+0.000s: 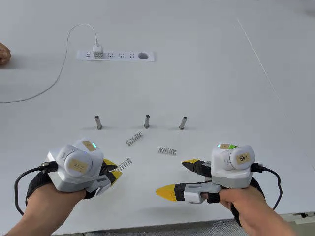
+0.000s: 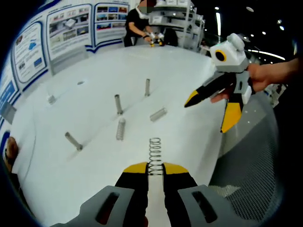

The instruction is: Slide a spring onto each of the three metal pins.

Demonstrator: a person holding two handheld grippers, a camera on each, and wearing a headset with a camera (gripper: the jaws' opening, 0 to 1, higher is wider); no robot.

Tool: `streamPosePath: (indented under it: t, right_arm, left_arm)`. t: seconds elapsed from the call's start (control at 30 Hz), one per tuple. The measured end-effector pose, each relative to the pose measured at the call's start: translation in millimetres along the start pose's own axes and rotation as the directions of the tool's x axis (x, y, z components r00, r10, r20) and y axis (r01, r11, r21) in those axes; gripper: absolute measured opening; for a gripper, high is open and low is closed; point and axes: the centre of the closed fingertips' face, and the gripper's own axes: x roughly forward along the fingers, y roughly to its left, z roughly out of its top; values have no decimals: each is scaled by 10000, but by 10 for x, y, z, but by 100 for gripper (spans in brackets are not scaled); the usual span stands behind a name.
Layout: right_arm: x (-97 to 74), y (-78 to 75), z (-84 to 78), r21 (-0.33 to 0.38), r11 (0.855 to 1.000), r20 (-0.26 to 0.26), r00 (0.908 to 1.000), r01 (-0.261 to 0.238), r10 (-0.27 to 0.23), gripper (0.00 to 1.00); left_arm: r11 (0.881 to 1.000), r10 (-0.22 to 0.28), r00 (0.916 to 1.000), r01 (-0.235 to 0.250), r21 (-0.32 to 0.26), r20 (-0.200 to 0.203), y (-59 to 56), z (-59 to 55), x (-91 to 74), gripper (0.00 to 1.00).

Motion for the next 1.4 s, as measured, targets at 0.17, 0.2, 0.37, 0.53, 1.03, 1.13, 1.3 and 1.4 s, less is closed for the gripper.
streamPosePath:
  t: [0.17,0.2,0.37,0.53,1.03,1.13,1.3,1.4]
  right_arm:
    - [10,41,67,49,9998,164,9997,-206,206,74]
    - [14,55,86,96,9996,236,9993,-275,273,73]
    - [27,98,135,135,9986,384,9980,-507,502,67]
    - [31,140,178,310,9964,508,9957,-785,769,58]
    - [59,278,271,533,9872,830,9859,-1503,1457,30]
    - [60,294,269,578,9856,803,9848,-1591,1543,28]
    - [62,337,293,737,9806,830,9809,-1819,1757,26]
    - [70,355,310,781,9773,837,9781,-1971,1906,24]
  left_arm:
    - [9990,-278,9996,274,365,100,-123,117,13,11]
    - [9984,-328,9994,323,455,106,-149,137,19,11]
    - [9961,-558,9983,547,689,150,-248,204,40,11]
    - [9922,-814,9966,796,956,150,-354,255,60,11]
    - [9780,-1297,9913,1241,1678,232,-592,405,96,11]
    - [9767,-1341,9907,1281,1720,234,-596,413,91,11]
    - [9729,-1426,9894,1353,1873,261,-593,437,79,11]
    - [9676,-1529,9878,1439,2076,280,-594,459,80,11]
